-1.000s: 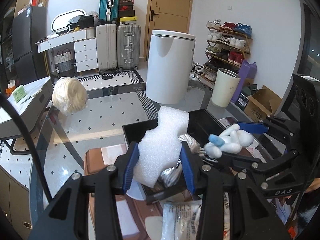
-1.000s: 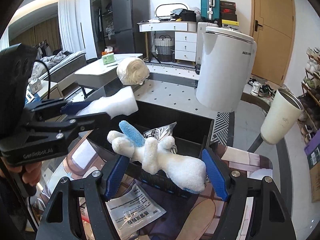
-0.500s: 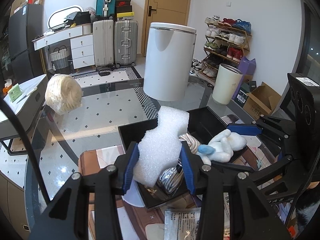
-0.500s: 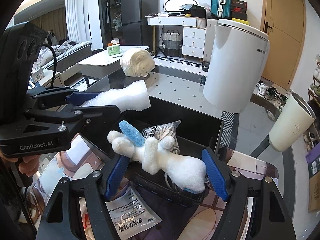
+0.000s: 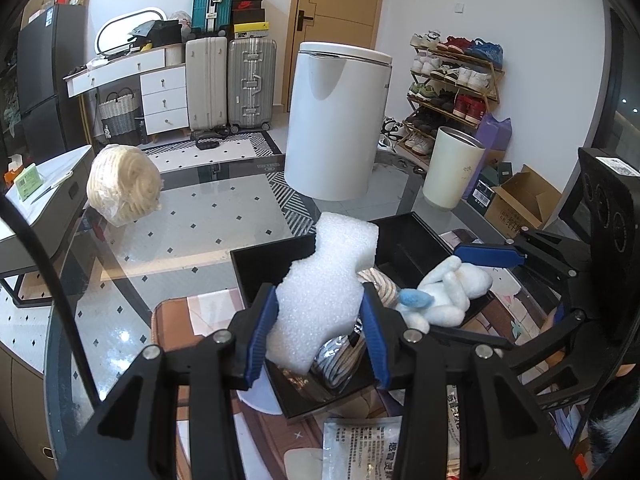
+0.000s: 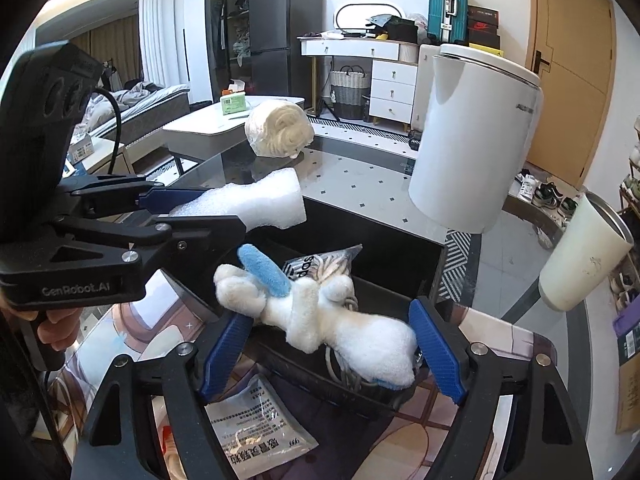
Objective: Organize soft objects
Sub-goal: 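Lower the foam and plush toy into the black box and open both grippers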
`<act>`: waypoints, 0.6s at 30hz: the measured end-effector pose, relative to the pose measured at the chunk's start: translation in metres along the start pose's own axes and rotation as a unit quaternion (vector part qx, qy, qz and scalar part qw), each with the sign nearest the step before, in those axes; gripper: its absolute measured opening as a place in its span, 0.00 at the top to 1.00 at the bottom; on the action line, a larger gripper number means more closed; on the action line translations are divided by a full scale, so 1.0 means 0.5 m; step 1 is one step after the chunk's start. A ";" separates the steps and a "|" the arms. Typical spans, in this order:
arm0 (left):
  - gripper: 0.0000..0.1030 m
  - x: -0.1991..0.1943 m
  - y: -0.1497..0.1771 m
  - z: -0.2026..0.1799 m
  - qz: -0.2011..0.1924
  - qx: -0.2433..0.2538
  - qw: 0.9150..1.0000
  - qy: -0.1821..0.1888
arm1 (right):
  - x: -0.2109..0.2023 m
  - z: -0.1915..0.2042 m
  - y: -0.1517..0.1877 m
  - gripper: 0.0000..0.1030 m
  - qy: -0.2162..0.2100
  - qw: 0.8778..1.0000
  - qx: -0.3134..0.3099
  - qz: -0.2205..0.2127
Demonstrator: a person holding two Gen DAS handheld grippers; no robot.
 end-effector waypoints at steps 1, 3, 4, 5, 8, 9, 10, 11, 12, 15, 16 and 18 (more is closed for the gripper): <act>0.60 0.001 0.000 0.000 0.000 0.000 1.000 0.001 | -0.004 -0.001 0.003 0.20 -0.002 1.000 0.003 -0.001; 0.60 0.002 0.000 -0.002 0.001 0.000 1.000 0.001 | -0.010 0.002 0.005 0.20 -0.013 1.000 0.004 -0.003; 0.60 0.001 -0.001 -0.001 0.002 0.000 1.000 0.000 | -0.008 0.006 0.004 0.20 -0.015 1.000 0.000 -0.004; 0.60 0.001 -0.001 0.000 0.002 0.000 1.000 -0.001 | -0.004 0.011 0.002 0.20 -0.016 1.000 -0.004 -0.004; 0.60 -0.002 0.000 0.008 0.003 -0.005 1.000 -0.003 | 0.009 0.030 -0.008 0.20 -0.029 0.999 -0.014 -0.004; 0.60 -0.002 0.000 0.009 0.004 -0.007 1.000 -0.004 | 0.012 0.035 -0.010 0.20 -0.031 0.999 -0.016 -0.006; 0.59 -0.002 0.002 0.008 0.004 -0.007 1.000 -0.004 | 0.014 0.037 -0.012 0.20 -0.029 0.999 -0.016 -0.007; 0.59 -0.002 0.004 0.006 0.005 -0.006 1.000 -0.002 | 0.015 0.039 -0.013 0.19 -0.025 1.000 -0.016 -0.006; 0.59 0.000 0.006 0.004 0.006 -0.005 1.000 0.000 | 0.014 0.039 -0.012 0.18 -0.025 1.000 -0.016 -0.007; 0.44 0.005 0.012 -0.002 0.009 -0.003 1.000 -0.002 | 0.003 0.035 -0.004 0.17 -0.021 1.000 -0.015 -0.006; 0.39 0.007 0.013 -0.003 0.012 -0.004 1.000 -0.003 | -0.003 0.033 -0.001 0.17 -0.015 1.000 -0.017 -0.005; 0.37 0.003 0.014 -0.008 0.011 -0.004 1.000 0.003 | -0.014 0.028 0.006 0.16 -0.005 1.000 -0.019 -0.005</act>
Point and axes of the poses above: each gripper's, at about its wrist camera, not at the fingertips, and x roughly the way its jaws point, z to its left, y to its underside, the point moved 4 cm from there along x, roughly the way its jaws point, and after that the axes turned 2 degrees about -z, right-handed, at the moved point
